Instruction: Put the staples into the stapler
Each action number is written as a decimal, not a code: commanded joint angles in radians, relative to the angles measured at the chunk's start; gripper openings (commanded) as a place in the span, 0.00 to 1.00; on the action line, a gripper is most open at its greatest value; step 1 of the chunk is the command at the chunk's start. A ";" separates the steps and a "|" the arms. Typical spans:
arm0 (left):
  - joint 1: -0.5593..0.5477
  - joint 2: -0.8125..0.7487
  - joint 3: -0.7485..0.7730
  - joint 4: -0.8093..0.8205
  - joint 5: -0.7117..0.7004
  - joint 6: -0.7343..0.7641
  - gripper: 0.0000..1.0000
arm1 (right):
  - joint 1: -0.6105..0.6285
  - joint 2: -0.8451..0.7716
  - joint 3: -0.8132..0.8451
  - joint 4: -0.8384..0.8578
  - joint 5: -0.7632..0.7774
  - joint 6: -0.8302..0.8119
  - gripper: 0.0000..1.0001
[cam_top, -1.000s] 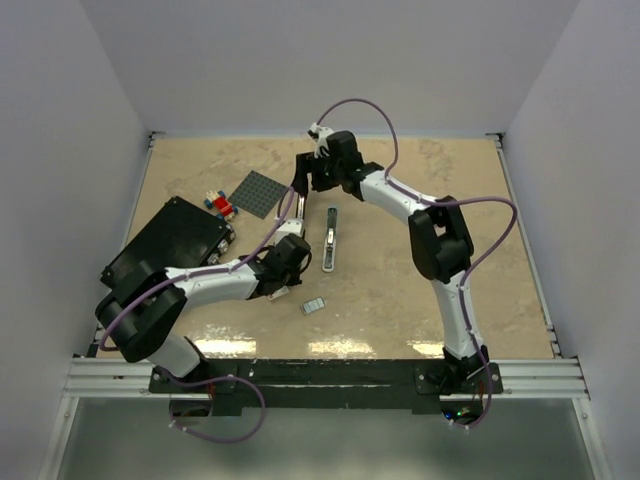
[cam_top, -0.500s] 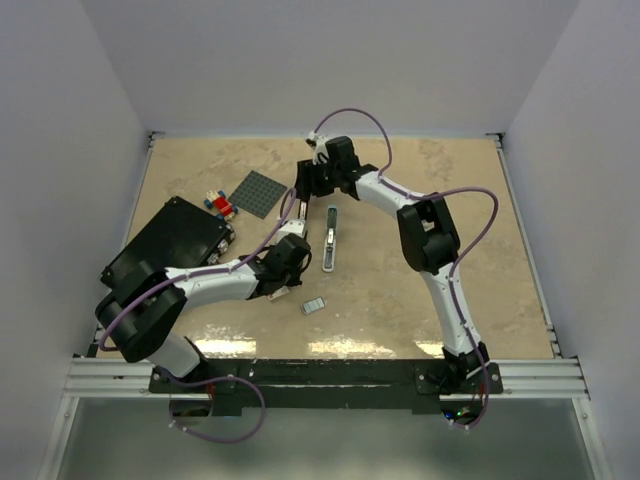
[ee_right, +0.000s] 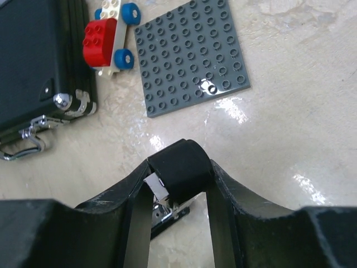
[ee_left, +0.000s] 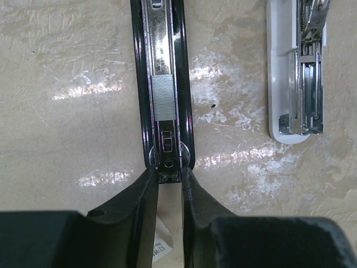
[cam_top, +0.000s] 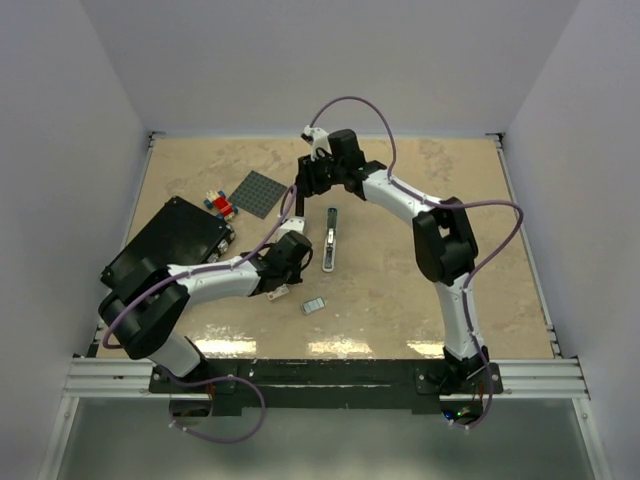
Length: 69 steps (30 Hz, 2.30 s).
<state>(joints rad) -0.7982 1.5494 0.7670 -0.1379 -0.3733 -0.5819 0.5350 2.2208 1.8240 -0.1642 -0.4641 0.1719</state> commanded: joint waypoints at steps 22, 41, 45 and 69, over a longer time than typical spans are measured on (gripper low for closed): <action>0.025 -0.098 -0.109 0.250 -0.179 -0.114 0.01 | 0.220 -0.354 -0.445 0.117 0.039 -0.167 0.37; 0.025 -0.129 -0.333 0.653 -0.205 -0.173 0.04 | 0.414 -0.397 -0.592 0.313 0.232 -0.215 0.39; 0.027 -0.143 -0.333 0.639 -0.234 -0.190 0.08 | 0.463 -0.372 -0.592 0.325 0.237 -0.222 0.40; 0.027 -0.054 -0.302 0.679 -0.266 -0.243 0.12 | 0.571 -0.378 -0.623 0.313 0.209 -0.141 0.71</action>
<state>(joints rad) -0.7719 1.4567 0.4103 0.4057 -0.6750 -0.8234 0.9554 1.8702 1.2343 0.1787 0.0273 -0.1024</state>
